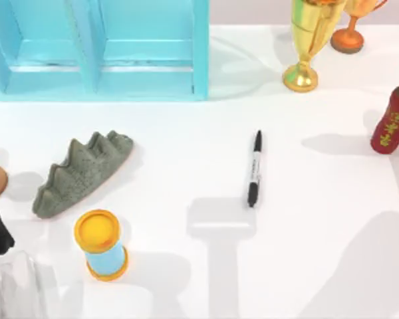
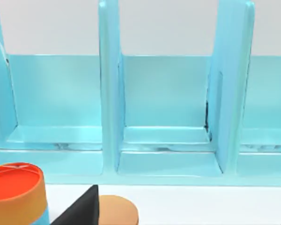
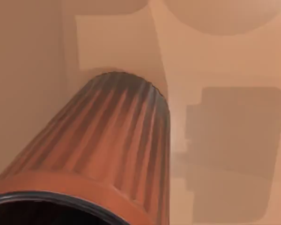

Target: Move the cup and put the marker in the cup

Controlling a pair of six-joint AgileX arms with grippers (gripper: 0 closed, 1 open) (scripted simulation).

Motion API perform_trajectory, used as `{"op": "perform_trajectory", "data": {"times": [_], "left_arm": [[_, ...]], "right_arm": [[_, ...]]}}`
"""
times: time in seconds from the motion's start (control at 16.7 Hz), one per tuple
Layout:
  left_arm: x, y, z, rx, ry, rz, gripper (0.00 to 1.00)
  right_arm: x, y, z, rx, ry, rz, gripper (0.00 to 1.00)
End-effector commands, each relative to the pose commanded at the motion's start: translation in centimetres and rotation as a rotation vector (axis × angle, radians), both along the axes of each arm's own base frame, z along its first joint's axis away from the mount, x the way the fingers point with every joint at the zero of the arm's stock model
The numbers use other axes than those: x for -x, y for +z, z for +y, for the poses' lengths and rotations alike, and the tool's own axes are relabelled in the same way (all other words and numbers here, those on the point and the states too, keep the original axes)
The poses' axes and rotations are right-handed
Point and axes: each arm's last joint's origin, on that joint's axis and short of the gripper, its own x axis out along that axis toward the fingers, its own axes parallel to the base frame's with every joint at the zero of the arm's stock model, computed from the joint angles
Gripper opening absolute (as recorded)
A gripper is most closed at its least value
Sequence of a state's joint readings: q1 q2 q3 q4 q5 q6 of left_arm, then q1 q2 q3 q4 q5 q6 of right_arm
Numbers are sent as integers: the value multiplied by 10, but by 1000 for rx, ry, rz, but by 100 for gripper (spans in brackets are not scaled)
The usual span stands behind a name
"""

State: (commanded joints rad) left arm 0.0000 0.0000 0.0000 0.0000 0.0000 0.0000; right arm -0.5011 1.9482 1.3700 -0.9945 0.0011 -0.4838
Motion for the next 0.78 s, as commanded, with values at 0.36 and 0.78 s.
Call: {"op": "perform_trajectory", "data": {"times": [0.36, 0.78], "left_arm": [[0, 0, 0, 0, 0, 0, 100], [0, 0, 0, 0, 0, 0, 100]], "right_arm": [[1, -3, 0, -1, 0, 2, 92], [1, -3, 0, -1, 0, 2, 40]]}}
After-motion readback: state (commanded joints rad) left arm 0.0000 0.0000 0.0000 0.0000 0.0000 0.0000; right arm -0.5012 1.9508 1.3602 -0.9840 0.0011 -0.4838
